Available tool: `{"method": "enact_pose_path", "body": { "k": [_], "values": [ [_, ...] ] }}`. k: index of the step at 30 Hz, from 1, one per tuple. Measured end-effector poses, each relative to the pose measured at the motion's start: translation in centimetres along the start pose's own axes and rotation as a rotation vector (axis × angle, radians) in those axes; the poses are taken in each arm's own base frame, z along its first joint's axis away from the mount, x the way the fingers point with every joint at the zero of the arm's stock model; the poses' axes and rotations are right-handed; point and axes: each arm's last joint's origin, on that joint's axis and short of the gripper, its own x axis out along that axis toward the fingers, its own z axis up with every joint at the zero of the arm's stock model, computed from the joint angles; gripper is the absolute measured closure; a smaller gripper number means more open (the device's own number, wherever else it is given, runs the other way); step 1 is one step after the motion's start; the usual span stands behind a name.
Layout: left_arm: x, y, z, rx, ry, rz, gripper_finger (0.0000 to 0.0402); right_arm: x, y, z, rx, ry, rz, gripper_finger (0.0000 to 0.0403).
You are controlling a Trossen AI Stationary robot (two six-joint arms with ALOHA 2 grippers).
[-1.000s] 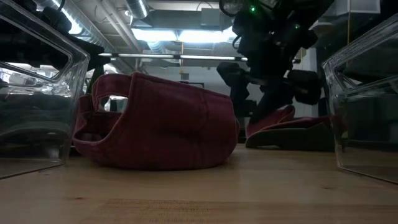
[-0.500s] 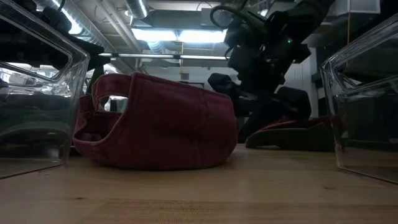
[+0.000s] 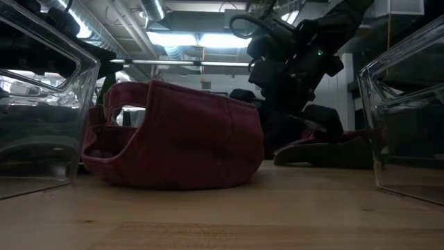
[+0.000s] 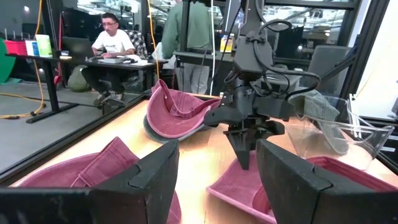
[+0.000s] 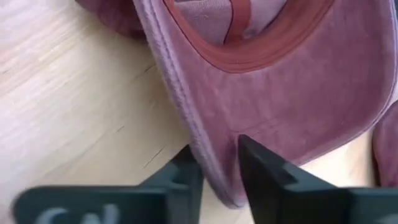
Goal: Pick & Place hat
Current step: Put the bottom red cap into the left transparent bin
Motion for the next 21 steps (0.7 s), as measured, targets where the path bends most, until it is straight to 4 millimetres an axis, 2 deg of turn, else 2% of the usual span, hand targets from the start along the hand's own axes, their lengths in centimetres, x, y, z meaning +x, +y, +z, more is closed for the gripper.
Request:
{"method": "enact_pose_path", "body": {
  "k": [5, 9, 13, 21],
  "values": [
    [0.0, 0.0, 0.0, 0.0, 0.0, 0.0, 0.0192, -0.2, -0.3, 0.2, 0.042, 0.019, -0.052, 0.0386],
    [0.0, 0.0, 0.0, 0.0, 0.0, 0.0, 0.0192, -0.7, -0.3, 0.2, 0.056, 0.03, -0.046, 0.0383],
    [0.0, 0.0, 0.0, 0.0, 0.0, 0.0, 0.0192, -2.1, -0.3, 0.1, 0.08, 0.034, -0.011, 0.0384],
    [0.0, 0.0, 0.0, 0.0, 0.0, -0.001, 0.0192, -6.1, -0.9, -0.2, 0.321, -0.07, 0.137, 0.0389]
  ]
}}
